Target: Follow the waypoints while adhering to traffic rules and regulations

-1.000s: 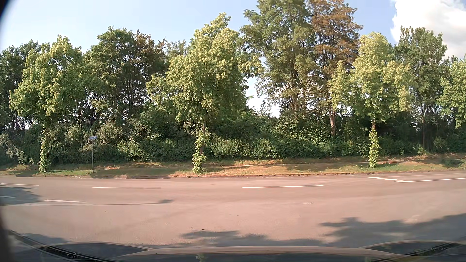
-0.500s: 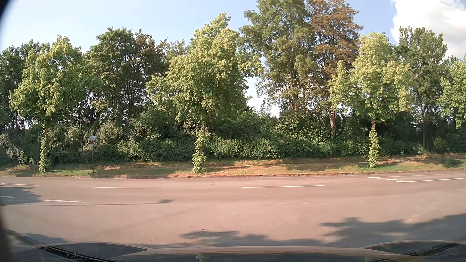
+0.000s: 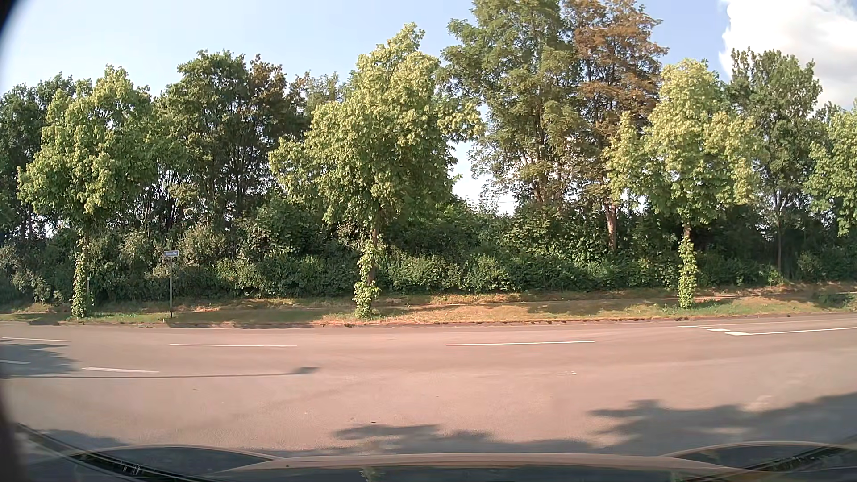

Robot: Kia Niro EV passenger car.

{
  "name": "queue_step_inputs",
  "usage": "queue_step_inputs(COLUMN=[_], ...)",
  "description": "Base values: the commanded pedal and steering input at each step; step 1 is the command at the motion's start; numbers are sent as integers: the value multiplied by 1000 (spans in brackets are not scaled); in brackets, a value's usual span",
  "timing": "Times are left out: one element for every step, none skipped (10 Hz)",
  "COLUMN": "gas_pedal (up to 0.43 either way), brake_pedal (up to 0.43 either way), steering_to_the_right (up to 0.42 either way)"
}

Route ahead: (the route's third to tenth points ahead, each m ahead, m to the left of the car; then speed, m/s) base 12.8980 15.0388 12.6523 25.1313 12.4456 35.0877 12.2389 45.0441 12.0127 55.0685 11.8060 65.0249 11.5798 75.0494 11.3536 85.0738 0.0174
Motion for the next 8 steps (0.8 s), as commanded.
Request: queue_step_inputs(gas_pedal=[0, 0, 0, 0, 0, 0, 0, 0], brake_pedal=[183, 159, 104, 67, 43, 30, 30, 30], steering_to_the_right=[5, 5, 5, 5, 5, 5, 5, 5])
